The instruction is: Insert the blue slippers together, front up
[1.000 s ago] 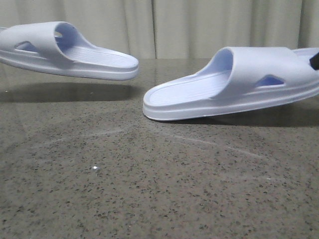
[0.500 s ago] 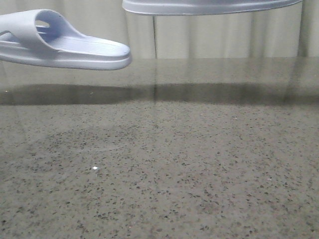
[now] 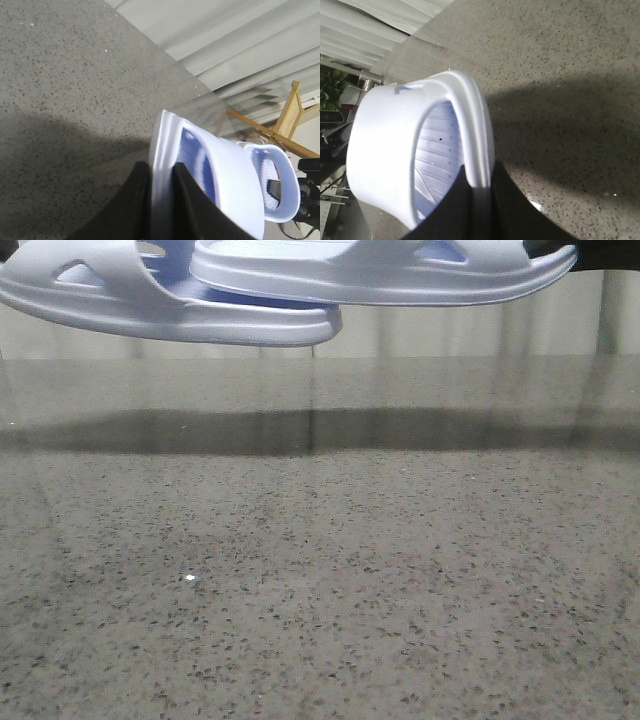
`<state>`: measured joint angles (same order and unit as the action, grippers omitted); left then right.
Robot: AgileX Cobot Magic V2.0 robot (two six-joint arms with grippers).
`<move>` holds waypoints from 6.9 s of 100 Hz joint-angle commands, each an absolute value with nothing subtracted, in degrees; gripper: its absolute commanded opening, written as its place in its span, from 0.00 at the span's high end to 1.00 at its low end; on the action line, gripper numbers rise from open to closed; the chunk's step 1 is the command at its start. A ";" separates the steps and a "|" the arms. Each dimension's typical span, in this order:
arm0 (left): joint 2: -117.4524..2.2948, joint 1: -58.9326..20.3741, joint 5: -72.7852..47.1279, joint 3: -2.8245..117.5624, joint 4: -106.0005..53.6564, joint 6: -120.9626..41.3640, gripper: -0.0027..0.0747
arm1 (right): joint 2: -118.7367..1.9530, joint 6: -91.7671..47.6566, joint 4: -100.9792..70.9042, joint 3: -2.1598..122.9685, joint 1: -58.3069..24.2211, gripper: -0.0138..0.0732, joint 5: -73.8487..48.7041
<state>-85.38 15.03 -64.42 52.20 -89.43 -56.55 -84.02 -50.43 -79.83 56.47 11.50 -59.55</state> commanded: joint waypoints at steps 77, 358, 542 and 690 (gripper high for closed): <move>-83.26 5.64 -67.52 53.58 -97.28 -55.79 0.95 | -95.22 -57.68 -93.84 65.70 -6.15 0.96 -56.99; -33.68 -0.78 -24.79 31.89 -77.87 -76.38 0.95 | -36.66 -58.40 -66.27 23.68 -24.14 0.93 -4.16; -9.46 0.54 -5.34 8.06 -10.47 -1.25 0.95 | -29.00 -58.40 -72.13 12.83 -24.14 0.93 -1.69; 1.90 0.54 -1.43 -0.70 -4.79 0.00 0.95 | -29.00 -58.40 -72.18 12.72 -24.14 0.93 -1.91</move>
